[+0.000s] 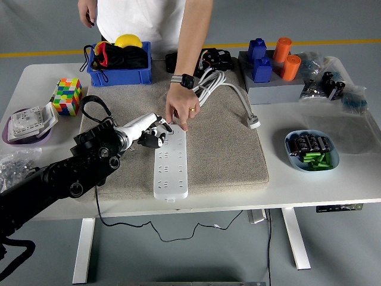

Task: Pull the plug out,throw it away,press the button

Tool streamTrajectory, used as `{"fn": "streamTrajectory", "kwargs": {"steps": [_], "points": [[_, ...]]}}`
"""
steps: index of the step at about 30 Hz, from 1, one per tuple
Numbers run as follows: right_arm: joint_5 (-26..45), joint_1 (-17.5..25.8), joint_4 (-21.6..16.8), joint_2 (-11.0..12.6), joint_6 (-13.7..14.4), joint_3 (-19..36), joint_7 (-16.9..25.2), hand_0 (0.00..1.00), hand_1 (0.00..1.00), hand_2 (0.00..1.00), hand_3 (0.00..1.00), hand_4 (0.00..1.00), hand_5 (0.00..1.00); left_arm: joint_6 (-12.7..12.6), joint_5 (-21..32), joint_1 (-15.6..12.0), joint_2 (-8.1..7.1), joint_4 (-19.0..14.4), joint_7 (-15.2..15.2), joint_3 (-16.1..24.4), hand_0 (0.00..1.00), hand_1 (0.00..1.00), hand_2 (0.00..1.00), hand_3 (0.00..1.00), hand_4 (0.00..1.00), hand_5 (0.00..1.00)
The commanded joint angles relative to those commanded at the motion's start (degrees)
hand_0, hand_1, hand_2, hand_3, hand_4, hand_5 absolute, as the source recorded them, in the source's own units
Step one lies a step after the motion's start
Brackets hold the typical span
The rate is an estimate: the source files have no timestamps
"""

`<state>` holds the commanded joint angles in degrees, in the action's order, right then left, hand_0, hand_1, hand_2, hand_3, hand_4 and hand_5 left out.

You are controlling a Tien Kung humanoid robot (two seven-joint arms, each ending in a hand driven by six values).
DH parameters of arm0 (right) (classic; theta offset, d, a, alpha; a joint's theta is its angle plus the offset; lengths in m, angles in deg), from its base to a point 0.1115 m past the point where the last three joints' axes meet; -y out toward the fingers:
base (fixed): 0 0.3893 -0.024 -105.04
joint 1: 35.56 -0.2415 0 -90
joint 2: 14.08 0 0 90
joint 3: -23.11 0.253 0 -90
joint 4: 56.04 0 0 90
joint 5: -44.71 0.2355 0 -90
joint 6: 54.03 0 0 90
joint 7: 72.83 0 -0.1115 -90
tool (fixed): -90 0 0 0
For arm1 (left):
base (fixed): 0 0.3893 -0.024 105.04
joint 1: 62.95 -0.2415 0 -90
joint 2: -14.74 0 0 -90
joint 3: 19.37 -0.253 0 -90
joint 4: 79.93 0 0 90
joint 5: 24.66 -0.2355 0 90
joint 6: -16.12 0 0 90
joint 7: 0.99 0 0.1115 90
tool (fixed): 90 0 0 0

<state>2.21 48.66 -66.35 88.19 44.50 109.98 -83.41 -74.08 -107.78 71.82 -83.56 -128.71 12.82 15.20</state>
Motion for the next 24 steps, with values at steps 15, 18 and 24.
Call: {"fn": "streamTrajectory", "kwargs": {"steps": [15,18,24], "points": [[-0.13,0.20,0.00,-0.20,-0.11,0.12,0.12,0.739,0.663,0.644,0.613,0.652,0.473,-2.05,-6.53,-5.62,-2.22,-8.85,-2.77,13.99,0.020,0.024,0.137,0.654,0.385,0.002],[-0.35,0.21,0.00,-0.26,-0.20,0.37,0.01,0.739,0.662,0.644,0.613,0.652,0.473,-2.34,-7.52,-8.38,-3.27,-11.39,-3.87,18.14,0.201,0.210,0.313,0.657,0.613,0.002],[-0.29,0.16,0.00,-0.28,-0.31,0.31,0.08,0.739,0.662,0.644,0.613,0.652,0.473,-2.75,-8.89,-14.15,-4.24,-15.61,-5.36,25.79,0.538,0.573,0.533,0.667,0.661,0.002]]}}
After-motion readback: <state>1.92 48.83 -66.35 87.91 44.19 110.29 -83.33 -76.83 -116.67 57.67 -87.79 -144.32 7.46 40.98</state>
